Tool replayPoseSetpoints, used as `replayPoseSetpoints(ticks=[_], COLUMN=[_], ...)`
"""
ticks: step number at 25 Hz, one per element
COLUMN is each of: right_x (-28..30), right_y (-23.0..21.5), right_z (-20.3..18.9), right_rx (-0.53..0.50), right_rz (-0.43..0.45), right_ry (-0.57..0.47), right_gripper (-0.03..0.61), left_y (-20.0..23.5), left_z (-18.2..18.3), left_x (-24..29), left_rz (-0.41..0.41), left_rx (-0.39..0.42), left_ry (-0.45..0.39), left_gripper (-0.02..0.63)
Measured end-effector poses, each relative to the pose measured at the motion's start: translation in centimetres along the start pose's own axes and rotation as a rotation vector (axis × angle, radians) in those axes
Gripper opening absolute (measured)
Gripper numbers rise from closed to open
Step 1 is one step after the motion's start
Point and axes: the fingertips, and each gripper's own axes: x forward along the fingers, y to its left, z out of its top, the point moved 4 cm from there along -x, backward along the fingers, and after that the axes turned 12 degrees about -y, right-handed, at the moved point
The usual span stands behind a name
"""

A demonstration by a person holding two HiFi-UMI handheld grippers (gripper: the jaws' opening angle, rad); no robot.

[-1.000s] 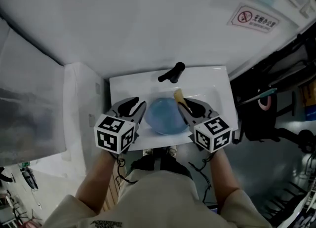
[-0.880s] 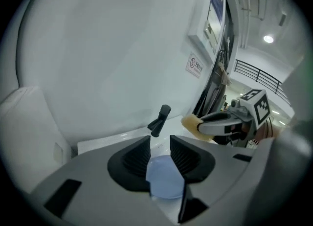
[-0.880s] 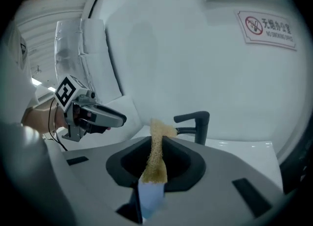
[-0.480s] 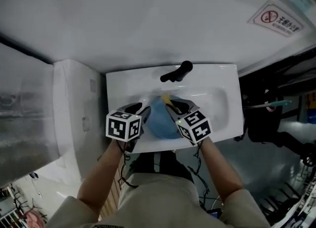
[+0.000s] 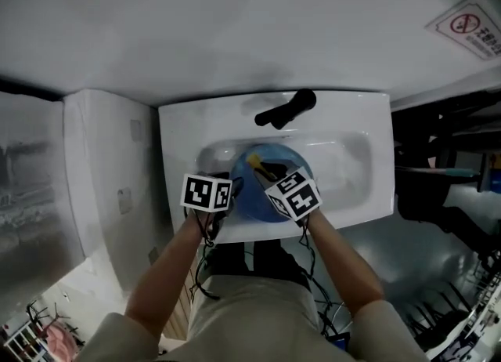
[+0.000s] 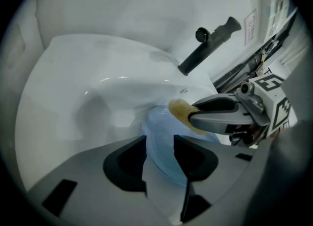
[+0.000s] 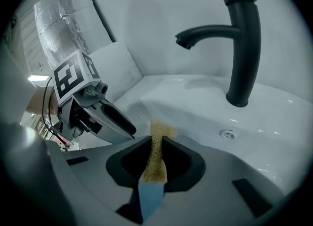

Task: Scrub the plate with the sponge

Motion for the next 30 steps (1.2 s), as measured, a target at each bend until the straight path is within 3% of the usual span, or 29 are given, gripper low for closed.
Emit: replayPoseSetpoints(ticks=[6,8,10,11,14,19,25,27,30], right_x=[1.9,2.5,3.1,3.5,4.6,5.8,5.8,5.7,6.0], right_y=[-0.1,0.1,0.2,0.2,0.2,0.2,-0.8,-1.0,-1.0], right_z=[-2.3,-2.8,-3.3,-3.6,-4.4,-5.2,-5.2,-5.2,-5.3], right_rx=[0.006,0.000,-0.004,-0.009,-0.039,-0.044,0.034,0.040,0.002], right_rz=[0.031,0.050,0.074,0.085,0.107,0.137,0.153,0.153,0.156], right_ry=[0.059,0.078,0.104,0.122,0.174,0.201,0.162,0.155,0.150], right_gripper=[0.074,0.074,0.074,0.074,0.074,0.074,0.074,0.074,0.074], left_y=[1.0,1.5,1.8,1.7,1.4,2.1,1.5,1.9,2.4], left_z=[-1.2,-1.7,-2.1,-2.2,-2.3,-2.9,-3.8,-3.9,-3.9], left_x=[2.3,2.8,3.0,3.1,3.3,3.8,4.9,5.1,5.1], left_rz=[0.007,0.031,0.041,0.029,-0.016,0.003,-0.063,-0.031,-0.010], left_rx=[-0.071,-0.089,-0.108,-0.120,-0.139,-0.182,-0.285,-0.286,-0.318], left_ry=[0.031,0.050,0.069,0.071,0.059,0.065,0.078,0.072,0.055], left_gripper=[0.202,0.152,0.051,0.049,0.052,0.051,0.150,0.052,0.041])
